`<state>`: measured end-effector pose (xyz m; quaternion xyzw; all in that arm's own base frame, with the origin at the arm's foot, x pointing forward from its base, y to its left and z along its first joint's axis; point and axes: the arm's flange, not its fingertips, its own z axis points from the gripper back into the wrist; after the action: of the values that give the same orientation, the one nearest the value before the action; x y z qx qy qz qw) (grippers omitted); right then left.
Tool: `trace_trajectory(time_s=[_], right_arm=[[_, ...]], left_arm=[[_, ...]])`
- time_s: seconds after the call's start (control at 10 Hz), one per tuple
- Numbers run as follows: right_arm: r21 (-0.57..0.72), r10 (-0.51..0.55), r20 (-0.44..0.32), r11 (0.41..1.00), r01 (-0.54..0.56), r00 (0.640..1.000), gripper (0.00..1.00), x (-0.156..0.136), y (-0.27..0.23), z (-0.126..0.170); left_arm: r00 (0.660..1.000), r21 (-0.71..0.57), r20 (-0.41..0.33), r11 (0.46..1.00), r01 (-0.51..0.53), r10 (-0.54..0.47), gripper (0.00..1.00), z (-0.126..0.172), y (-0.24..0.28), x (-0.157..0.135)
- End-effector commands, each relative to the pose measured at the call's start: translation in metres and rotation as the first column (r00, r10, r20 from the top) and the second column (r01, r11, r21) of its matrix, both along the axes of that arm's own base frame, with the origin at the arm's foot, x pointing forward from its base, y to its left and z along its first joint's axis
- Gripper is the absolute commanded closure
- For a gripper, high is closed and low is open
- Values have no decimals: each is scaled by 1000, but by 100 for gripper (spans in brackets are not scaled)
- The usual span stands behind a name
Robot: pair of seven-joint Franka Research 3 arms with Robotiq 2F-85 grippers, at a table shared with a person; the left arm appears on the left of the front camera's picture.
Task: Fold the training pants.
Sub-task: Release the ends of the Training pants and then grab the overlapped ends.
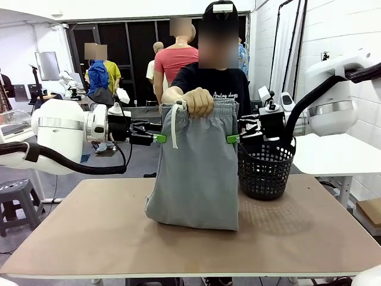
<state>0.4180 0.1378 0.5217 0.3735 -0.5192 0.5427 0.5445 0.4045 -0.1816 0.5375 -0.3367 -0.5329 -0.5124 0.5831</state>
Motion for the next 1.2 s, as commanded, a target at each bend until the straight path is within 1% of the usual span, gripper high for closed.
trace_trajectory(time_s=[0.0, 0.1, 0.2, 0.5, 0.7, 0.9, 1.0, 1.1], right_arm=[[46, 15, -31, 999, -14, 999, 0, 0, 6, -3], [55, 40, -40, 998, -38, 998, 0, 0, 7, -3], [49, 61, -53, 997, -59, 997, 0, -1, 7, -3], [42, 115, -77, 993, -112, 990, 0, -6, 4, 2], [36, 134, -74, 991, -132, 988, 0, -10, 4, 7], [42, 156, -80, 987, -153, 985, 0, -11, 9, 2], [37, 179, -93, 984, -176, 980, 0, -14, 8, 2], [36, 177, -89, 984, -174, 980, 0, -17, 6, 3]], left_arm=[[1000, -35, 18, 999, -3, 3, 0, -8, 4, 0], [999, -49, 17, 998, 35, -34, 0, -8, 3, 0], [999, -53, 16, 997, 52, -51, 0, -9, 2, 1], [993, -36, 11, 992, 120, -120, 0, -9, -8, 4], [991, -37, -2, 990, 137, -137, 0, -9, -11, 4], [986, -30, -1, 986, 164, -164, 0, -5, -17, 3], [986, -33, -7, 986, 165, -166, 0, -6, -18, 3], [986, -31, -12, 986, 165, -166, 0, -7, -18, 3]])
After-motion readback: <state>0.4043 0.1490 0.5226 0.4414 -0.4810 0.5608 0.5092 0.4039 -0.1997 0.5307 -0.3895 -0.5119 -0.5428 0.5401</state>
